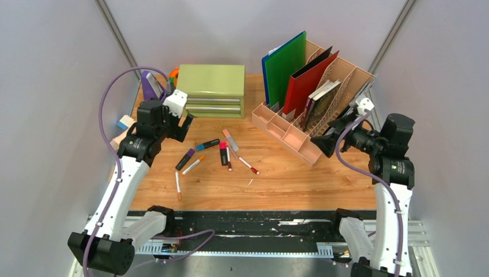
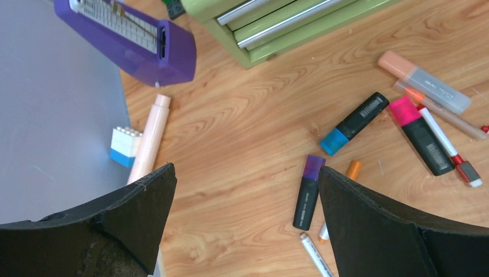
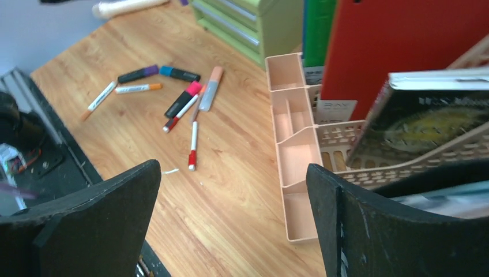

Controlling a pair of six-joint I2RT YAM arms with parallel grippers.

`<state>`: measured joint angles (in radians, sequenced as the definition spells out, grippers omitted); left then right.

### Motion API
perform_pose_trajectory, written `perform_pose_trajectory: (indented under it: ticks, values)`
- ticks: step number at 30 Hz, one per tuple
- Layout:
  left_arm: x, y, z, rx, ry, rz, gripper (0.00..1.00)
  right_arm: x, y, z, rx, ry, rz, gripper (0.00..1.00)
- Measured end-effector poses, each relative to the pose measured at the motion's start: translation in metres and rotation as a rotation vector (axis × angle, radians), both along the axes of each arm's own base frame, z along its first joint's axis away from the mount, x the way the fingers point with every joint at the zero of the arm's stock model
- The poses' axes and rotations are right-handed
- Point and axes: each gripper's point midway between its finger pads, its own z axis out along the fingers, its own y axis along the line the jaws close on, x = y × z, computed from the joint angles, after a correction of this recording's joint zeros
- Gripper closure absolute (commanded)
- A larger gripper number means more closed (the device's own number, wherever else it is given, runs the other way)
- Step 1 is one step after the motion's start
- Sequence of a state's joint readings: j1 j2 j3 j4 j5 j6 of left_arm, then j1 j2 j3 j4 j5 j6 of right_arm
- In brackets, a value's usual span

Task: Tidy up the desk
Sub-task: Place the folder in the storage box, then move the storage box to the corner of the board.

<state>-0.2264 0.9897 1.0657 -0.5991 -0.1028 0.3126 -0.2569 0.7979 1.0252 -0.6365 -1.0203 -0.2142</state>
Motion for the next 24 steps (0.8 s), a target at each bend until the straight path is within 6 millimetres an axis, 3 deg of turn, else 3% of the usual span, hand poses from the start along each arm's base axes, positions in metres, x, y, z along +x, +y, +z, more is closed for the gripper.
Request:
perform_pose_trajectory:
  ticks: [5,8,11,15,18,24]
  values:
    - [0.007,0.013,-0.006,-0.077,-0.005,0.066,0.00,-0.004,0.039,-0.012,-0.091,-0.002,0.142,0.03]
    - [0.015,0.011,-0.006,-0.095,-0.019,0.062,0.00,0.004,0.060,-0.036,-0.183,0.020,0.200,0.06]
    - [0.021,0.007,-0.008,-0.097,-0.017,0.045,0.00,0.015,0.071,-0.084,-0.294,0.093,0.226,0.12]
    - [0.026,0.003,-0.018,-0.096,0.012,0.022,0.00,0.020,0.060,-0.168,-0.464,0.260,0.217,0.17]
    - [0.031,-0.001,-0.031,-0.092,0.052,0.005,0.00,0.017,0.046,-0.211,-0.569,0.350,0.201,0.20]
    - [0.045,-0.011,-0.042,-0.106,0.102,-0.035,0.00,0.034,0.020,-0.254,-0.737,0.415,0.125,0.33]
